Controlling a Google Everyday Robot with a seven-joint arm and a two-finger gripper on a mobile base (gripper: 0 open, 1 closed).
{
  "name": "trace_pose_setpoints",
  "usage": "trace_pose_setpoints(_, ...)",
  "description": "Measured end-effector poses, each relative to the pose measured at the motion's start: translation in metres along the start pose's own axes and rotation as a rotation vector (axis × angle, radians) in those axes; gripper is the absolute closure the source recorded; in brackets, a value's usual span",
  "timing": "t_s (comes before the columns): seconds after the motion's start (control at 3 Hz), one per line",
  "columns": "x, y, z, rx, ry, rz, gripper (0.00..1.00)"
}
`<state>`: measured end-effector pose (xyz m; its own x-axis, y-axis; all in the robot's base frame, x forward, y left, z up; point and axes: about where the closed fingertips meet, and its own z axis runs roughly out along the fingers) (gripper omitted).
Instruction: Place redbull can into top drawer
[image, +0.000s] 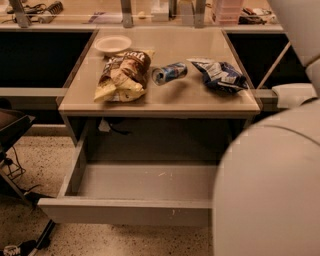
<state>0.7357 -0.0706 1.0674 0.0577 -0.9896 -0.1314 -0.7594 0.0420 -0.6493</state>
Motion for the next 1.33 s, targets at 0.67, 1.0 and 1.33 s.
trace_pose_setpoints(0.67, 0.004, 0.006, -0.116, 0.239, -0.128, 0.217, 0.81)
trace_pose_setpoints(1.0, 0.004, 0.006, -0.116, 0.239, -0.128, 0.217, 0.58)
trace_pose_setpoints(1.33, 0.004, 0.006, -0.116, 0.239, -0.128, 0.217, 0.35)
